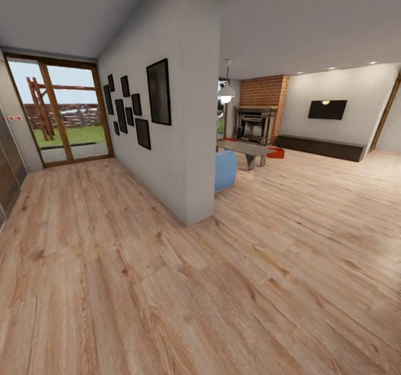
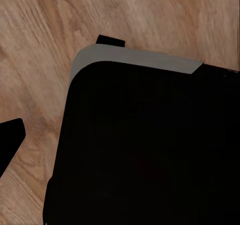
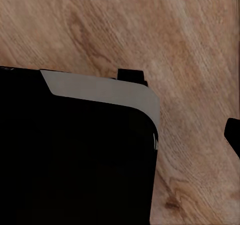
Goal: Move the two storage containers from the living room to the garage. In the garage, place one container on the floor and stack the other container on top of it (either order is fine).
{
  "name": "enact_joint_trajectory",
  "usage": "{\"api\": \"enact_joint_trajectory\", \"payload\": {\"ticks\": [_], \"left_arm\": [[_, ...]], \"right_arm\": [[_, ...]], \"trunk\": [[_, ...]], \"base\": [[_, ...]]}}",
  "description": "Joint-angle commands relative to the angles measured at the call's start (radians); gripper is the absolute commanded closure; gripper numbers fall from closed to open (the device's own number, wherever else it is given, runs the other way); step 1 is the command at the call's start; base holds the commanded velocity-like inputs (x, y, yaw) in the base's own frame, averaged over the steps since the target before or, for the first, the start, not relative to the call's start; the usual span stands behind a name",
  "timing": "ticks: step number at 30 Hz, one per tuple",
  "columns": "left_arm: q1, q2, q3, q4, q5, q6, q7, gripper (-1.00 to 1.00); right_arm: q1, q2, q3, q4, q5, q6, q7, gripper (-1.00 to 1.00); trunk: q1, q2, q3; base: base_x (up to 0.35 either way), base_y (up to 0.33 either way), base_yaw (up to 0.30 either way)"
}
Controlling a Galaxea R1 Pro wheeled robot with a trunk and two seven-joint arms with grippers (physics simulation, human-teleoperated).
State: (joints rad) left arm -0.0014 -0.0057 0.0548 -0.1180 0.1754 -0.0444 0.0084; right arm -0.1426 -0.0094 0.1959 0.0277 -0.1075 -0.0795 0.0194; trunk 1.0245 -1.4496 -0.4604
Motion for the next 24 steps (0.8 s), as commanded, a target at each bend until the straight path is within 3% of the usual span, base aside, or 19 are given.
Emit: {"api": "enact_joint_trajectory", "payload": {"ticks": [1,24], "left_arm": [[0.000,0.000,0.005,0.000,0.003,-0.002,0.001,-1.00],[0.000,0.001,0.005,0.000,0.003,-0.002,0.001,-1.00]], "right_arm": [[-0.001,0.000,0.008,0.003,-0.011,-0.006,0.002,-1.00],[-0.001,0.000,0.010,0.003,-0.011,-0.006,0.002,-1.00]], "trunk": [[0.001,0.000,-0.001],[0.001,0.000,-0.001]], "base": [[0.323,0.000,-0.246],[0.323,0.000,-0.248]]}}
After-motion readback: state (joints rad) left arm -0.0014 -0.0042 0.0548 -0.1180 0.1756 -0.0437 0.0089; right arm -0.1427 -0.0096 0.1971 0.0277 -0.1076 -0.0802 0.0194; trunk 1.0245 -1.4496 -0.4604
